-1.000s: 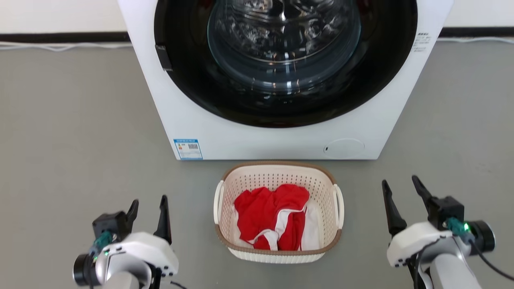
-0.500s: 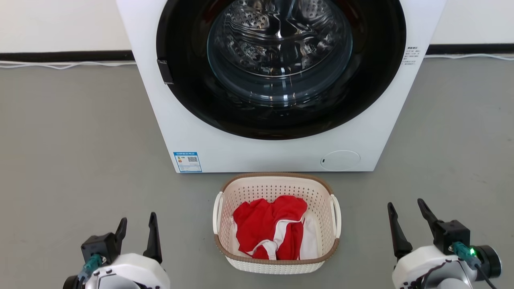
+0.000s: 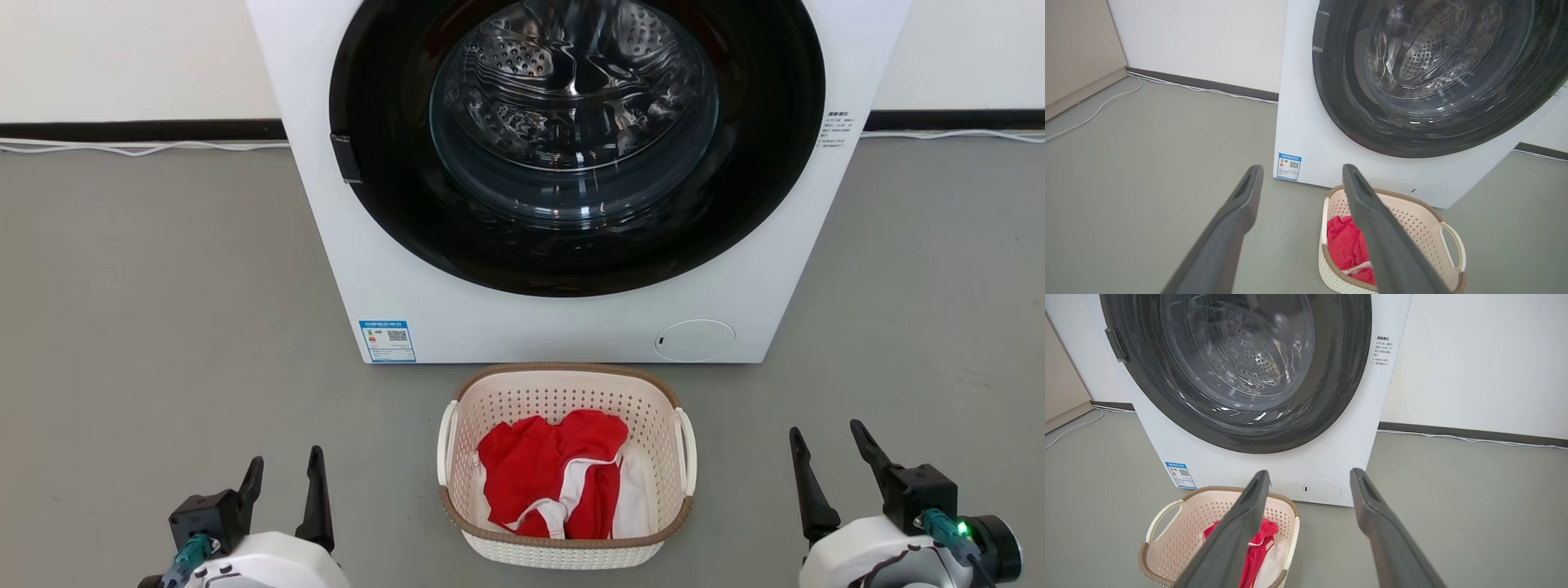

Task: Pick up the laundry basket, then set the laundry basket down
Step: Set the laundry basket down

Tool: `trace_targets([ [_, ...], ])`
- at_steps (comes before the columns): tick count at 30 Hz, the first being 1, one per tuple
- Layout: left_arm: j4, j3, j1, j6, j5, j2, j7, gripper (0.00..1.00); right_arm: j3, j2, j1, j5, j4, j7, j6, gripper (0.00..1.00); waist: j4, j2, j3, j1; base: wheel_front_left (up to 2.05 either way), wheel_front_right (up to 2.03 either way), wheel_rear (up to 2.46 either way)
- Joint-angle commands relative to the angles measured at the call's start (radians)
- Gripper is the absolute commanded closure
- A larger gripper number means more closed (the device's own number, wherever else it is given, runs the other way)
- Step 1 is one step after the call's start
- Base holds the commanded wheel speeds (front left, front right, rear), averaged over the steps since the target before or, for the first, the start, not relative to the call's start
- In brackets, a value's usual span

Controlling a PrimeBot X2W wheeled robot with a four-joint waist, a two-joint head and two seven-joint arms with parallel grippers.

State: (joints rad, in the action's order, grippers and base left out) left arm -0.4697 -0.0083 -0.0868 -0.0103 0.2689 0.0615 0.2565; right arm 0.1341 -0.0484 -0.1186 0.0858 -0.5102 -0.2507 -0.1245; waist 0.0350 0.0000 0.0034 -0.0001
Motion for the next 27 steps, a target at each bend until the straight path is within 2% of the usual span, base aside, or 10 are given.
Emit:
trace_targets([
  [1, 0.030, 0.033, -0.015, 0.005, -0.012, 0.007, 0.005, 0.00, -0.022, -0.002, -0.005, -0.004, 0.030, -0.011, -0.006, 0.00, 0.001, 0.0000, -0.002, 0.0001, 0.00, 0.00, 0.00],
  [27, 0.020, 0.074, -0.010, 0.022, -0.028, -0.008, 0.005, 0.00, -0.028, -0.002, -0.001, -0.006, 0.031, -0.011, -0.006, 0.00, -0.014, 0.0000, -0.018, 0.0001, 0.00, 0.00, 0.00],
])
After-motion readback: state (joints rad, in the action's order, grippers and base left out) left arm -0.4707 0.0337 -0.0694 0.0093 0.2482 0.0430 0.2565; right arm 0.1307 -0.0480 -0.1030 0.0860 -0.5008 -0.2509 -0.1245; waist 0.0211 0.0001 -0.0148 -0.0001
